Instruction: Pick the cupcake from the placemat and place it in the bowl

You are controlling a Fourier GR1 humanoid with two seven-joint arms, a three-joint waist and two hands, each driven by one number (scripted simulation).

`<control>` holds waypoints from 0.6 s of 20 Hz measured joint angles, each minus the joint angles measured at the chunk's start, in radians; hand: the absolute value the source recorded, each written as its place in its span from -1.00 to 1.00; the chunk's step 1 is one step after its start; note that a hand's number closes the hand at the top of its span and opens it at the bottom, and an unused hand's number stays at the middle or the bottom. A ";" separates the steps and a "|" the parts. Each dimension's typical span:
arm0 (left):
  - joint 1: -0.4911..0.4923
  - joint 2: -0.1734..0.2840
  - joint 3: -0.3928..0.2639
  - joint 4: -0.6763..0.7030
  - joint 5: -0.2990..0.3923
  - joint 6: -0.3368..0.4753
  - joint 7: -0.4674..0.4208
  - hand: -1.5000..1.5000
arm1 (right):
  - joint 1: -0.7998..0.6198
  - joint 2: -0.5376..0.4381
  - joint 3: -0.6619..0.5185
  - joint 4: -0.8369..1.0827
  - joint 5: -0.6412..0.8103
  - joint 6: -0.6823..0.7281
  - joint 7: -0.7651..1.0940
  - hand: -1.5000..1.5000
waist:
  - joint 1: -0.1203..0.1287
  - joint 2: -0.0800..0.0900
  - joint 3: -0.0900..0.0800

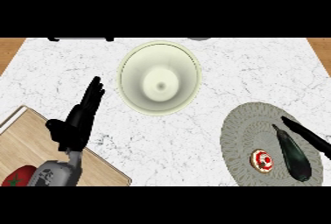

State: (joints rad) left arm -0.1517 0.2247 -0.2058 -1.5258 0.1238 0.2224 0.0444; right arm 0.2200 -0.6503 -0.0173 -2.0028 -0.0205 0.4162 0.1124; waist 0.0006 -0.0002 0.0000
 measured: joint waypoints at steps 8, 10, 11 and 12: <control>-0.010 -0.039 0.024 -0.008 -0.046 -0.013 0.032 0.00 | 0.022 0.077 -0.065 0.055 0.011 0.118 -0.088 -1.00 | -0.004 -0.001 0.000; -0.008 -0.036 0.036 -0.013 -0.041 -0.028 0.038 0.00 | 0.017 0.085 -0.097 0.076 -0.022 0.149 -0.110 -1.00 | -0.004 -0.001 0.000; -0.002 -0.042 0.042 0.004 -0.046 -0.034 0.014 0.00 | 0.013 0.095 -0.103 0.083 -0.022 0.161 -0.114 -1.00 | -0.004 0.000 0.000; -0.003 -0.055 0.035 -0.002 -0.056 -0.027 0.023 0.00 | 0.012 0.105 -0.109 0.084 -0.028 0.171 -0.117 -1.00 | -0.004 0.000 0.000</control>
State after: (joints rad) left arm -0.1548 0.1693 -0.1709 -1.5275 0.0678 0.1958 0.0674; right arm 0.2316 -0.5451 -0.1261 -1.9188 -0.0485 0.5869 -0.0045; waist -0.0035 -0.0006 0.0001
